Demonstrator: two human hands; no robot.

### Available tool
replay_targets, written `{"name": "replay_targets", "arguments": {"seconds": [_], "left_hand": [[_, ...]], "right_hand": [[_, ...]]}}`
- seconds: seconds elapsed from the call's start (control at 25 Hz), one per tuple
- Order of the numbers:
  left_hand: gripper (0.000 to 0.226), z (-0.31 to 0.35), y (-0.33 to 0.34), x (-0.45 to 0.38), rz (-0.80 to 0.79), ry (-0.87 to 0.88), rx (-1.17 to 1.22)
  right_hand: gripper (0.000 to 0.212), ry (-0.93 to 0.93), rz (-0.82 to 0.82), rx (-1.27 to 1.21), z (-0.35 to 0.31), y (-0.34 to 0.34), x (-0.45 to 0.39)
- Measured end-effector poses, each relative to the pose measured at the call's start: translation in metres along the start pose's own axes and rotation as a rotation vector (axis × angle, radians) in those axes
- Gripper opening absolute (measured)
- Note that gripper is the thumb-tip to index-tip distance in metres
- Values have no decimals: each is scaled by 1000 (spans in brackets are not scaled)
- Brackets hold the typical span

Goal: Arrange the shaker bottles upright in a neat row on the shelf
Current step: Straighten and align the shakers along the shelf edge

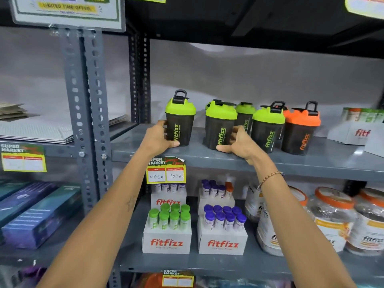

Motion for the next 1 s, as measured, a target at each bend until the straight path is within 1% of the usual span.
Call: {"name": "replay_targets", "arguments": {"seconds": [0.2,0.36,0.76,1.0], "left_hand": [[71,5,0,5,-12,50,-44],[68,4,-1,7,-4,42,-59],[65,7,-5,9,16,56,-69],[68,5,-1,10,-32,47,-98]], "right_hand": [[80,-68,83,72,-2,-4,2],[80,-95,150,141,-11,-6,5],[78,-170,220,278,-19,-11,14],[82,-178,211,326,-19,-10,15]]}}
Point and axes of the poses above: each hand's wrist, its own x-axis away from the middle knuckle, its own y-axis out of the palm, z = x × y, the point moved 10 cm from there along -x, towards the middle knuckle, and after that the axes turned 15 degrees about z, right-handed, at the moved point
